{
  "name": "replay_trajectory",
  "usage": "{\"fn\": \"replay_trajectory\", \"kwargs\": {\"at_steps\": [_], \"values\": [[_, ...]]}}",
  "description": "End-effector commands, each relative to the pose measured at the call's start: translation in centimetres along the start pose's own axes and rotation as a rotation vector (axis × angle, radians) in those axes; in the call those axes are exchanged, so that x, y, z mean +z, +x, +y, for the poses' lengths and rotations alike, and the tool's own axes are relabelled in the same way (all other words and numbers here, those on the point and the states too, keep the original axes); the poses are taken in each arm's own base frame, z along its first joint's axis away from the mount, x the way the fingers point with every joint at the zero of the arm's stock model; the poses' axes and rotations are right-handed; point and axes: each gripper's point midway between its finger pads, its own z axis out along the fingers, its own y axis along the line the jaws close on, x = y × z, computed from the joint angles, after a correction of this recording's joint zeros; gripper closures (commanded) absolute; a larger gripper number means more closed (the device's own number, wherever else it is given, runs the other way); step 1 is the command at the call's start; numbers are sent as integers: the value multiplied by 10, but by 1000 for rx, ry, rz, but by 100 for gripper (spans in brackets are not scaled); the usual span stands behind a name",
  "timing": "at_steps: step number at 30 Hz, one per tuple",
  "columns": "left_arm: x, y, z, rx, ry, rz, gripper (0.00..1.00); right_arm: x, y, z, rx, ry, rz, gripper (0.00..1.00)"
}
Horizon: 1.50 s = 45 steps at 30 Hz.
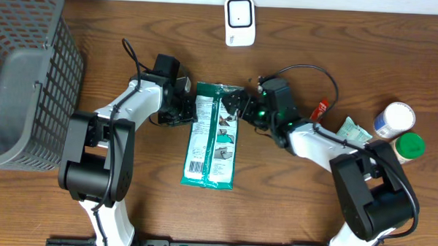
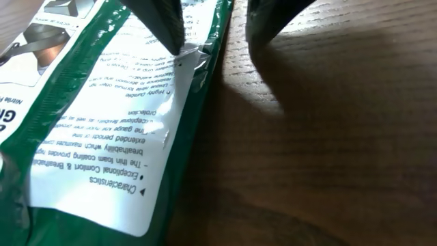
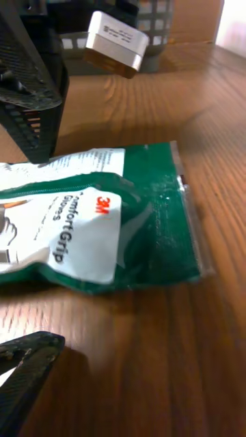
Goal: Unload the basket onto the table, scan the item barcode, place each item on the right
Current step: 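Swing the gloves pack upright toward the right gripper, then grasp the gloves pack with the right gripper and release the left gripper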
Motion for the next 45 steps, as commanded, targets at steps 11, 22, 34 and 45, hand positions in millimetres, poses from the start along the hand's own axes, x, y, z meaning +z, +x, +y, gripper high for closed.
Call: {"fn": "replay_trajectory", "kwargs": {"at_steps": [11, 22, 34, 45], "values": [[-8, 7, 16, -7, -82, 22, 81, -21, 97, -46, 70, 137, 428, 1], [-20, 10, 24, -1, -153, -4, 92, -14, 130, -35, -23, 176, 473, 14], [15, 35, 25, 14, -173, 78, 92, -11, 136, -32, -56, 181, 472, 16], [20, 43, 15, -3, -179, 94, 92, -8, 137, -27, -62, 133, 469, 22]]}}
